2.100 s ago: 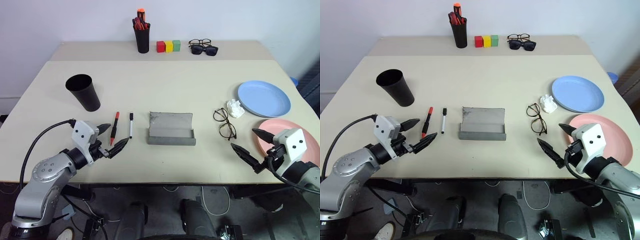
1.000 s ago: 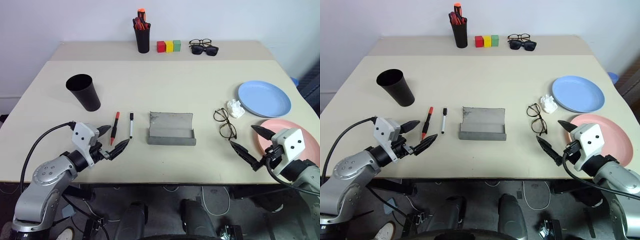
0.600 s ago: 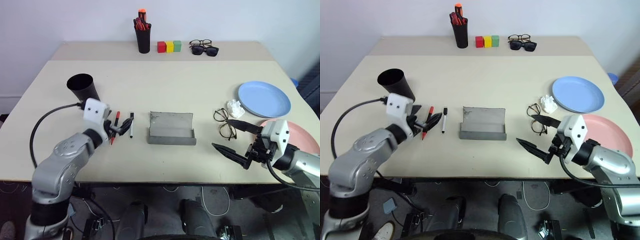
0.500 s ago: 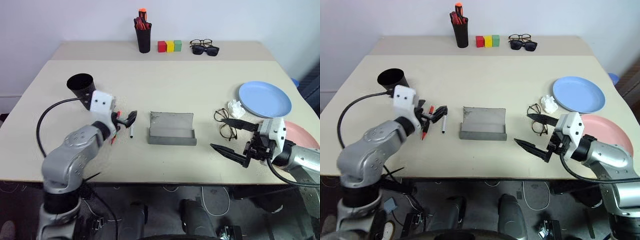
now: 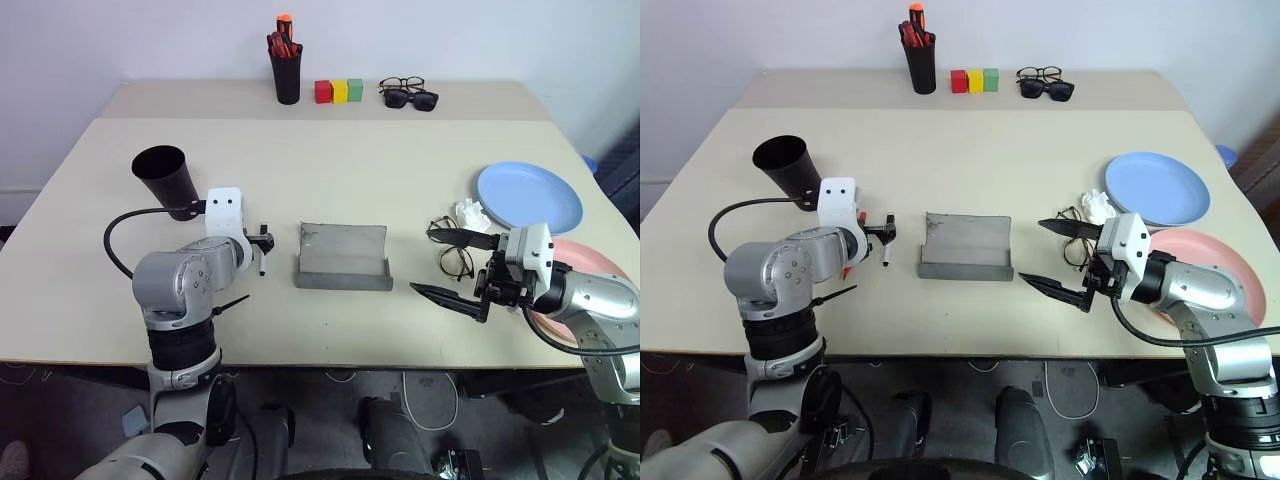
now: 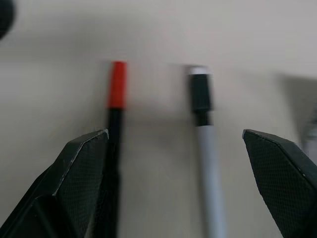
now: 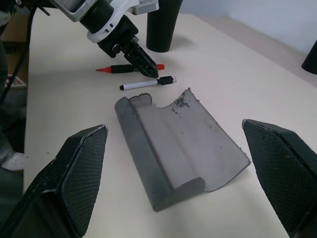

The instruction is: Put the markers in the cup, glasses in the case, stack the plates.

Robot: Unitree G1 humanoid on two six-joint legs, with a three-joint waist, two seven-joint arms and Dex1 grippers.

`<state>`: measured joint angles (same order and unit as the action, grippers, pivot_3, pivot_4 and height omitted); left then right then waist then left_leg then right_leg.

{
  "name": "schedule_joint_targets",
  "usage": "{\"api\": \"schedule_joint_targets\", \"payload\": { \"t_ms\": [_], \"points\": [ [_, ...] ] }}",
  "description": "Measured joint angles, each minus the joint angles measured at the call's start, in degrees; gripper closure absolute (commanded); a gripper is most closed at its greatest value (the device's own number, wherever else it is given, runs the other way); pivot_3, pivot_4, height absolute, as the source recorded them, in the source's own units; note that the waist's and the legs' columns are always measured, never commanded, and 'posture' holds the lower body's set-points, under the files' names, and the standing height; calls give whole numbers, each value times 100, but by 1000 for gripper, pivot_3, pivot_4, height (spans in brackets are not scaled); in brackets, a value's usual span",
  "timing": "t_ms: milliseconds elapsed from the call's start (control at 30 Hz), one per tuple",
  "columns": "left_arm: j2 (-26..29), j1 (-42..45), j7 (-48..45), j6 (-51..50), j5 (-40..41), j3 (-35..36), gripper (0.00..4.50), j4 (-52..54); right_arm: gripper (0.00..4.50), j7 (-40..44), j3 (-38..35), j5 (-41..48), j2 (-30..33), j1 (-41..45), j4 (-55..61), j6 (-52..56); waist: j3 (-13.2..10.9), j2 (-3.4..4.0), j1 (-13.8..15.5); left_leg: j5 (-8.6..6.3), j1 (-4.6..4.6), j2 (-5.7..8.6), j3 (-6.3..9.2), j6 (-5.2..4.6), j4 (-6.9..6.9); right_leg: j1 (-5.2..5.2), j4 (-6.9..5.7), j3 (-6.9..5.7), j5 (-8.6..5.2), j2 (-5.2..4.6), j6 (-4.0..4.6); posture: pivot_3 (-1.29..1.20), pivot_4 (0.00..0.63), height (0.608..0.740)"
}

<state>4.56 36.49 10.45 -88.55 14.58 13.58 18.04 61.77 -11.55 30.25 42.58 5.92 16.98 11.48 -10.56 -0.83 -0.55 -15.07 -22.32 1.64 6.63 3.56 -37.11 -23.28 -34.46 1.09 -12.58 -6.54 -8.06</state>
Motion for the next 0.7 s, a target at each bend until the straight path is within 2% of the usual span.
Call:
{"api": "schedule_joint_targets", "payload": {
  "t_ms": [333,700],
  "points": [
    [-380,545,-4,190,-333,299,50,-909,67,-285,-7,-15,9,9,77,75,-3,-6,-1,2,-2,1,1,3,0,-2,1,0,1,0,-3,0,150,740],
    [58,713,-373,299,-411,-66,50,-917,67,-571,-73,-2,25,-98,378,281,-5,-8,-3,3,-3,1,0,5,0,-4,-1,1,4,0,-7,0,150,740]
  ]
}}
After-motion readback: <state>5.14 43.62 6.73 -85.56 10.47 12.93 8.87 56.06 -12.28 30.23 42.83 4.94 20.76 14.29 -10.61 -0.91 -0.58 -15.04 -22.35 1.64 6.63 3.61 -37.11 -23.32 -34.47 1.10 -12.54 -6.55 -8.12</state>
